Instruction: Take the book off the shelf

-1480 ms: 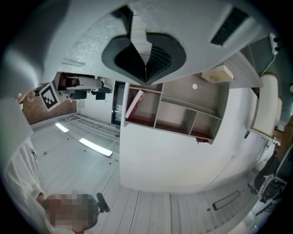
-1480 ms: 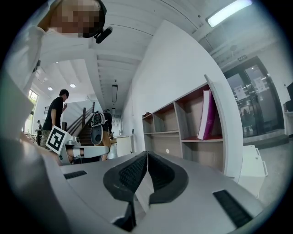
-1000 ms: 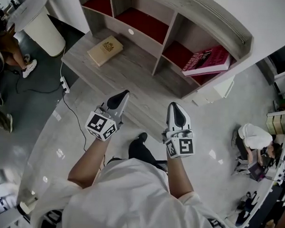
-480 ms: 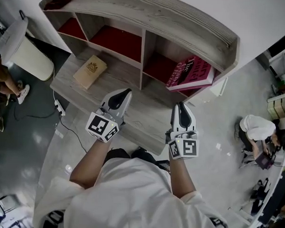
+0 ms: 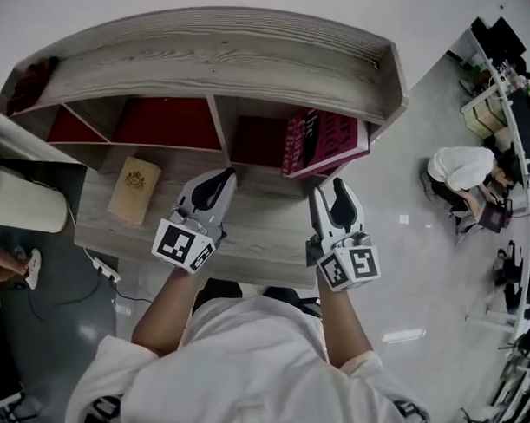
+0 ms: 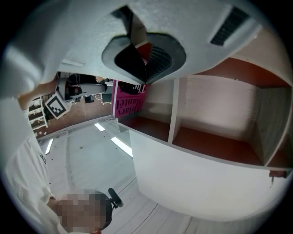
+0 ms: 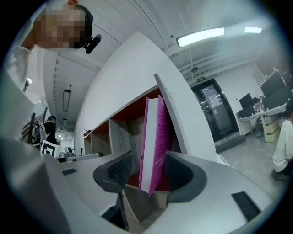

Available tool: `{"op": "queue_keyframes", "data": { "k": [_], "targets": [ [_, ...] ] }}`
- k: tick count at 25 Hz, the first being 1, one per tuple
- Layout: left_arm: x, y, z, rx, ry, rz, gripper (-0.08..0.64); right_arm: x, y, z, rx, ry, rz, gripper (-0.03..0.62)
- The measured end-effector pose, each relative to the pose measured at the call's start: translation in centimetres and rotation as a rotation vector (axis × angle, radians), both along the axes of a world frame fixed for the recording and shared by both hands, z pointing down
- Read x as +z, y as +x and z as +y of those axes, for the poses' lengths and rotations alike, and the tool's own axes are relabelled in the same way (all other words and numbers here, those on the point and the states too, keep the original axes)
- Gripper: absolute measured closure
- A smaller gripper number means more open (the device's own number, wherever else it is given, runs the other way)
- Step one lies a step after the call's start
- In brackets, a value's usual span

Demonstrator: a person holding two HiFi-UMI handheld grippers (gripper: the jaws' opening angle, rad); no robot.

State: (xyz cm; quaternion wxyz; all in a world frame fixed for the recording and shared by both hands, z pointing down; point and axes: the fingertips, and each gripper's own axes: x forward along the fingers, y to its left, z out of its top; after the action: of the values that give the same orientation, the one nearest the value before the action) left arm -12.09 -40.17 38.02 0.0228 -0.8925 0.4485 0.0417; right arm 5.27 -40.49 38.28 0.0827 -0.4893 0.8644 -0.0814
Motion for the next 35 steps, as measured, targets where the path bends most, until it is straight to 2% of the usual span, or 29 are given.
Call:
{"op": "queue_keyframes", "data": {
  "k": [3,8,14,21,29,35],
  "targets": [
    [0.0,0.8,-0.7,0.118,-0.003,-0.004,0.543,-0.1,-0.5,-0.4,0.055,-0.027,-0.018,0.388],
    [-0.4,1.7,-1.2,0.253,0.014,0.006,0.543,-1.2,-0.7,-1.6,0.147,-0.043,-0.098,0.362],
    [0.6,2.8,-0.8,0.355,-0.009,0.024,0.543,-1.8,-0.9,-3.1,0.201,-0.076,-0.155,0.35],
    [1.6,3.4,-0.8,0.404,-0.041,0.038,0.543,-2.0,-1.5,-5.3,0.219,-0.113,-0.184,0.35],
    [1.8,3.3,-1.3,0.403,-0.057,0.061,0.543,-1.6,-1.3,-6.6,0.262,-0.14,-0.118,0.351],
    [2.2,3.1,-1.4,0.397,-0.062,0.061,0.543,-1.3,-1.1,-6.8,0.279,-0.147,-0.11,0.413]
  ]
}}
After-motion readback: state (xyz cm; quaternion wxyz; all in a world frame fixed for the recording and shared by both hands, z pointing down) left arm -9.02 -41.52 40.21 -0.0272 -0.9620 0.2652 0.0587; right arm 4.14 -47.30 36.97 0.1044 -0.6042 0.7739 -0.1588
